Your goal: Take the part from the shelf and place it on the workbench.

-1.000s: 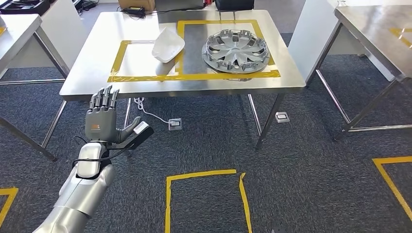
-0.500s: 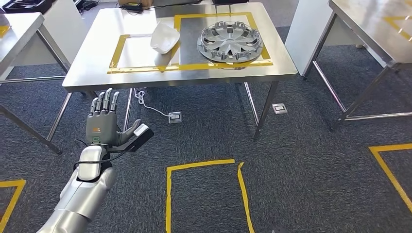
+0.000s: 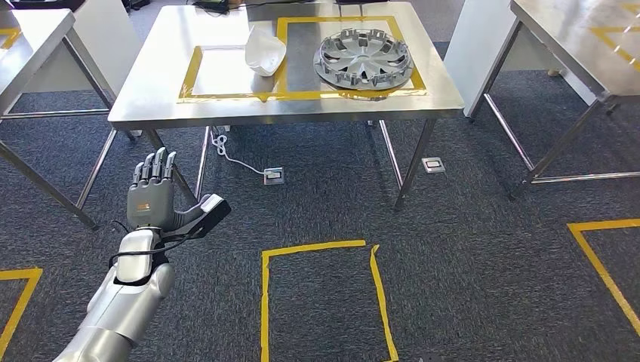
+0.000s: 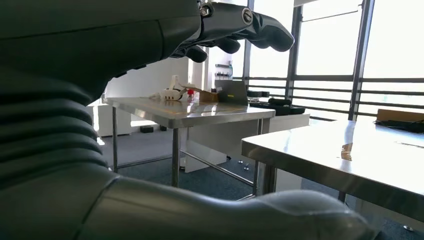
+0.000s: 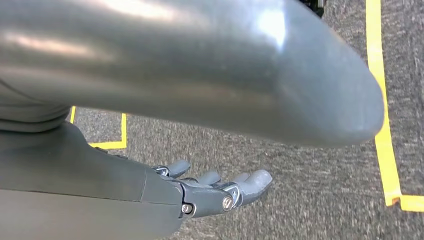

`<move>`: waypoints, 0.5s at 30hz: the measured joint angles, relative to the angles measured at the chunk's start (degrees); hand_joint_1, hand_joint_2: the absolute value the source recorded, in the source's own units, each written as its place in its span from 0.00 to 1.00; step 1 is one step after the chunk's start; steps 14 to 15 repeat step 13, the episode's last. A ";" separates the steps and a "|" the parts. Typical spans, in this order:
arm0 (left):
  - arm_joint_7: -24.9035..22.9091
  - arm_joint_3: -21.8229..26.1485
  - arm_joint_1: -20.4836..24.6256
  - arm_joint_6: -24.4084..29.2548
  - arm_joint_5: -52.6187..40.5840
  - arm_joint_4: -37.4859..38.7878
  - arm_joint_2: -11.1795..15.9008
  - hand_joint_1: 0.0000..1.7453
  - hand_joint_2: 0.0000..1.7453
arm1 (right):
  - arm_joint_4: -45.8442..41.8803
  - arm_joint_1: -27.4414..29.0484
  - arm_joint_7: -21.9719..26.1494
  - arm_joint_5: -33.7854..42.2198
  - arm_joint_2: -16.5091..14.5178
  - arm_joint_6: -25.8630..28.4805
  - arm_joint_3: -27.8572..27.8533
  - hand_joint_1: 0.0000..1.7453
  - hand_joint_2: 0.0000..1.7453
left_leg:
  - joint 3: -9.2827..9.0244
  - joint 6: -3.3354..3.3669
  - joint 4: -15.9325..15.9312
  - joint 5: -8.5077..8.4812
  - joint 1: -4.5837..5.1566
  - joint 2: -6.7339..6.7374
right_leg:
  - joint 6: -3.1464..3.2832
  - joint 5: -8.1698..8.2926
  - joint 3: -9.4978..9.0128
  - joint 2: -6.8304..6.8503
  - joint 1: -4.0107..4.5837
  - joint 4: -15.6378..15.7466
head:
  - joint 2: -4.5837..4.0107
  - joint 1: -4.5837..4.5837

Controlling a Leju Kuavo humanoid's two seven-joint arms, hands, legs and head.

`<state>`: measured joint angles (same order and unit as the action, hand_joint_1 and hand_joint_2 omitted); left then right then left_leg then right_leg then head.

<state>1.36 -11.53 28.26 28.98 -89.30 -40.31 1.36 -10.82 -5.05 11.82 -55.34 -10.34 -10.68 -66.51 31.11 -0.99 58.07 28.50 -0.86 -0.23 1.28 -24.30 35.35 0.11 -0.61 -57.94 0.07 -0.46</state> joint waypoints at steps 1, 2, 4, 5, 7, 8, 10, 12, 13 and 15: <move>0.14 0.13 0.00 0.03 0.27 0.34 -0.05 0.00 1.00 | 0.00 0.00 -0.01 0.00 0.00 0.01 0.00 0.00 0.00 | 0.14 0.20 0.03 -0.13 0.07 0.00 | -0.23 0.26 0.02 0.00 -0.04 0.19 | -0.01 -0.02; 0.38 0.29 0.00 0.09 0.59 0.72 -0.12 0.00 1.00 | 0.00 0.00 -0.05 0.00 0.00 0.02 0.00 0.00 0.00 | 0.29 0.38 0.06 -0.24 0.12 0.00 | -0.61 0.52 0.03 0.01 -0.09 0.40 | -0.01 -0.03; 1.09 0.82 0.00 0.34 1.49 1.66 -0.32 0.00 1.00 | 0.00 0.00 -0.20 0.01 0.01 0.08 0.00 0.00 0.00 | 0.52 0.64 0.11 -0.41 0.16 0.05 | -1.21 0.92 0.07 0.00 -0.15 0.73 | -0.01 -0.03; 1.43 1.17 0.01 0.48 2.03 2.20 -0.42 0.00 1.00 | 0.00 0.00 -0.28 0.02 0.02 0.12 0.00 0.00 0.00 | 0.58 0.72 0.13 -0.47 0.18 0.09 | -1.45 1.08 0.08 -0.02 -0.17 0.85 | 0.00 -0.03; 1.81 2.12 0.03 0.65 3.07 3.45 -0.65 0.00 1.00 | 0.00 0.02 -0.35 0.07 0.04 0.20 -0.01 0.00 0.00 | 0.63 0.81 0.14 -0.53 0.24 0.18 | -1.78 1.27 0.12 -0.07 -0.21 0.97 | 0.00 -0.02; 1.90 2.61 0.04 0.67 3.57 4.08 -0.74 0.00 1.00 | 0.00 0.02 -0.39 0.08 0.05 0.22 -0.02 0.00 0.00 | 0.65 0.84 0.15 -0.55 0.27 0.22 | -1.90 1.33 0.14 -0.09 -0.23 0.99 | 0.00 -0.02; 2.02 3.67 0.05 0.73 4.59 5.30 -0.91 0.00 1.00 | 0.00 0.03 -0.48 0.09 0.07 0.25 -0.03 0.00 0.00 | 0.69 0.83 0.17 -0.60 0.29 0.25 | -2.09 1.41 0.20 -0.11 -0.25 1.00 | 0.00 -0.01; 2.10 4.77 0.03 1.04 5.49 6.42 -1.05 0.00 1.00 | 0.00 0.03 -0.52 0.09 0.07 0.26 -0.07 0.00 0.00 | 0.74 0.78 0.17 -0.66 0.29 0.25 | -2.23 1.45 0.27 -0.10 -0.24 0.98 | 0.00 -0.01; 2.11 5.05 0.03 1.14 5.71 6.70 -1.10 0.00 1.00 | 0.00 0.03 -0.52 0.09 0.07 0.26 -0.07 0.00 0.00 | 0.75 0.77 0.17 -0.67 0.29 0.25 | -2.27 1.45 0.29 -0.10 -0.24 0.98 | 0.00 0.00; 2.11 5.05 0.03 1.14 5.71 6.70 -1.10 0.00 1.00 | 0.00 0.03 -0.52 0.09 0.07 0.26 -0.07 0.00 0.00 | 0.75 0.77 0.17 -0.67 0.29 0.25 | -2.27 1.45 0.29 -0.10 -0.24 0.98 | 0.00 0.00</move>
